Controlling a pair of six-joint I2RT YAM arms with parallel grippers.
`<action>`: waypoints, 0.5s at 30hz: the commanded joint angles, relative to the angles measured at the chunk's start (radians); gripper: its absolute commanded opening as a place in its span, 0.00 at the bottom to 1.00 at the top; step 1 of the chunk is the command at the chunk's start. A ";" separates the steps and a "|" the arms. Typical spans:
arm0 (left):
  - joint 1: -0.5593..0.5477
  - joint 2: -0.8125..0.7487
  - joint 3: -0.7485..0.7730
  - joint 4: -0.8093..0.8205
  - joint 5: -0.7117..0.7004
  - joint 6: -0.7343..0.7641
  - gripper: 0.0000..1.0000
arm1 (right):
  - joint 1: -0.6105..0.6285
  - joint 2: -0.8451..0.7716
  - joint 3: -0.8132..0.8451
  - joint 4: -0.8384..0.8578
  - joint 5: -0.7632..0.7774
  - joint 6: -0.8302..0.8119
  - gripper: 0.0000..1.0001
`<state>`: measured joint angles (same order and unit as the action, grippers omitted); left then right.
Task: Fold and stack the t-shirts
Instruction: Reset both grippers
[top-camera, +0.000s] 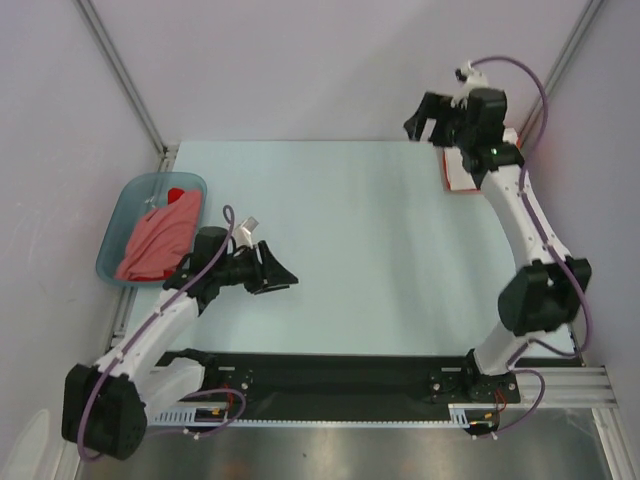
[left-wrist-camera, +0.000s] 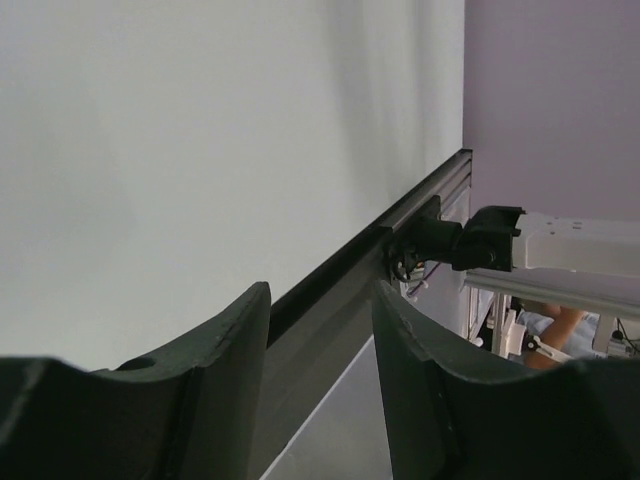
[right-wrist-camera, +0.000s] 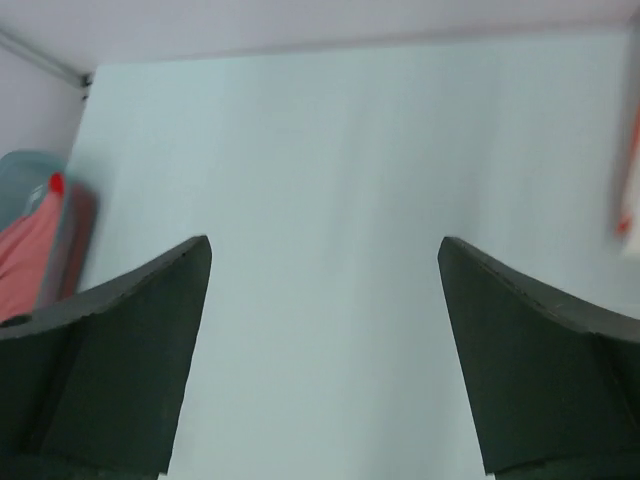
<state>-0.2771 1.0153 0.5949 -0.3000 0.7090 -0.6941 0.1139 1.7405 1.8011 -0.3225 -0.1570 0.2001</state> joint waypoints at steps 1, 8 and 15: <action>-0.016 -0.156 -0.076 0.047 -0.016 -0.105 0.51 | -0.033 -0.221 -0.390 0.110 -0.187 0.357 1.00; -0.020 -0.507 -0.274 0.062 -0.023 -0.266 0.56 | -0.141 -0.726 -1.121 0.247 -0.438 0.697 1.00; -0.022 -0.895 -0.428 -0.022 -0.013 -0.442 0.59 | -0.097 -1.062 -1.462 0.358 -0.659 0.913 1.00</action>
<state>-0.2932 0.2394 0.2028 -0.2874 0.6914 -1.0145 0.0124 0.7780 0.4149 -0.1417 -0.6609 0.9112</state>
